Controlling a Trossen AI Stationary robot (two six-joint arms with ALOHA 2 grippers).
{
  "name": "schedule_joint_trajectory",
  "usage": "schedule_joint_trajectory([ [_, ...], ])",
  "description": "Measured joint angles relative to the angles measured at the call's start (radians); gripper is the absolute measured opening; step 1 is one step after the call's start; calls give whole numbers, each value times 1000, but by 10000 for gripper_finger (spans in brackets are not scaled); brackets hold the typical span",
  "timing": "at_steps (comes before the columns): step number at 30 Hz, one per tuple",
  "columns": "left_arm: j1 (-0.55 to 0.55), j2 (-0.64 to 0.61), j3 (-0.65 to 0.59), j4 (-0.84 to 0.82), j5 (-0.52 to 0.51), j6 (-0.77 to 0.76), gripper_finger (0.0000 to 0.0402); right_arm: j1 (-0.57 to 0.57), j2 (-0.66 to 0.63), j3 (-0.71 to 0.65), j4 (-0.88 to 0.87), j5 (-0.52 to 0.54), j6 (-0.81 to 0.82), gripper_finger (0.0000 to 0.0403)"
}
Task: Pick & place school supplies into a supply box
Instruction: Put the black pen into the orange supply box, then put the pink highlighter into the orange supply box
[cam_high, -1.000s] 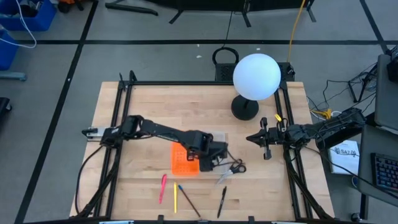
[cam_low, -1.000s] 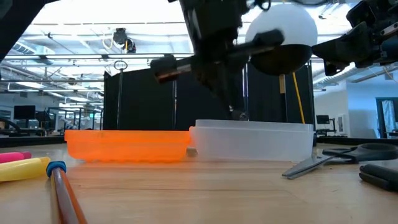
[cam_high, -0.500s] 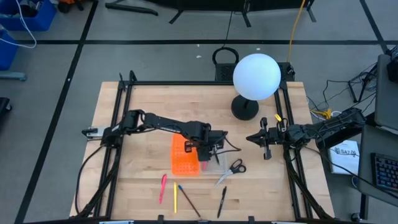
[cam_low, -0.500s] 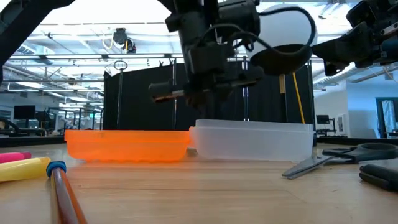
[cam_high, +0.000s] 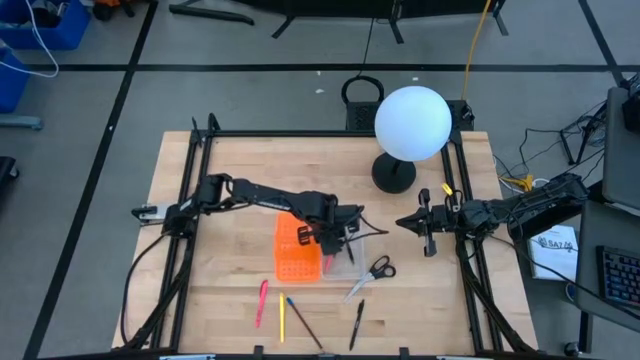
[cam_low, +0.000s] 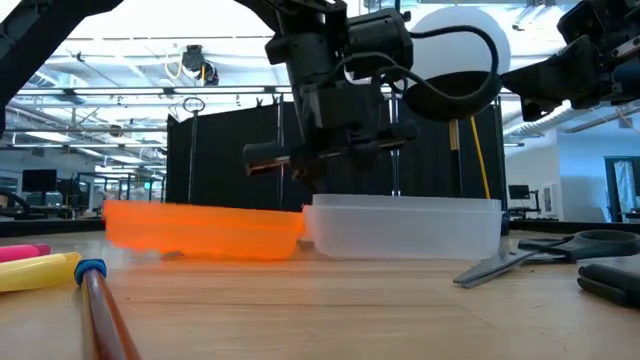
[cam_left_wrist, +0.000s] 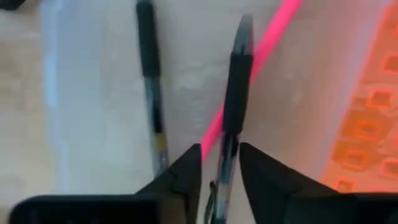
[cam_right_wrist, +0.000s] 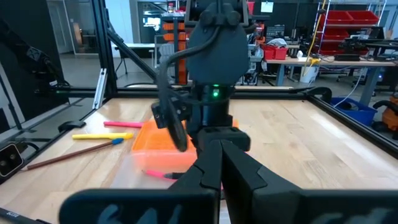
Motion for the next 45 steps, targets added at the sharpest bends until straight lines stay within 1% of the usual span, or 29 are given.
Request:
schedule_joint_trajectory([
  [4,-1,-16,0,-4,-6,-8,148,0,0,0,0,0,-7,0],
  [9,-29,-89,-1,-14,-62,-51,155,0,0,0,-1,0,-41,0],
  [10,-38,-116,-1,-20,-86,-79,155,0,0,0,2,0,-47,0],
  [13,-77,-213,-1,-83,-203,-199,155,0,0,0,6,0,-49,0],
  [15,-102,-293,0,-147,-249,-320,156,0,-1,0,7,0,-52,0],
  [17,-128,-381,0,-206,-254,-488,156,0,-1,0,4,0,-57,0],
  [18,-140,-422,0,-228,-247,-605,156,0,0,0,5,0,-60,0],
  [22,-200,-573,2,-293,-217,-1206,156,0,2,-17,15,0,-81,0],
  [24,-237,-628,2,-347,-231,-1447,156,0,2,-19,15,0,-95,0],
  [26,-287,-664,2,-410,-287,-1630,156,0,2,-19,15,0,-102,0],
  [28,-347,-681,2,-459,-372,-1798,156,0,2,-20,18,0,-99,0],
  [29,-379,-682,2,-484,-414,-1881,156,0,2,-20,19,0,-90,0],
  [32,-475,-676,-12,-525,-499,-2089,156,0,2,-21,22,0,-49,0],
  [34,-527,-667,-55,-517,-534,-2220,157,0,2,-22,25,0,-15,0],
  [37,-595,-660,-159,-477,-547,-2439,157,0,2,-23,27,0,31,0],
  [39,-633,-662,-246,-446,-580,-2629,157,0,2,-23,23,0,42,0],
  [41,-667,-662,-344,-417,-616,-2853,157,0,2,-23,24,0,43,0],
  [43,-694,-661,-436,-379,-595,-3031,157,0,2,-23,24,0,53,0],
  [45,-712,-662,-526,-312,-547,-3129,157,0,2,-24,24,0,58,0],
])
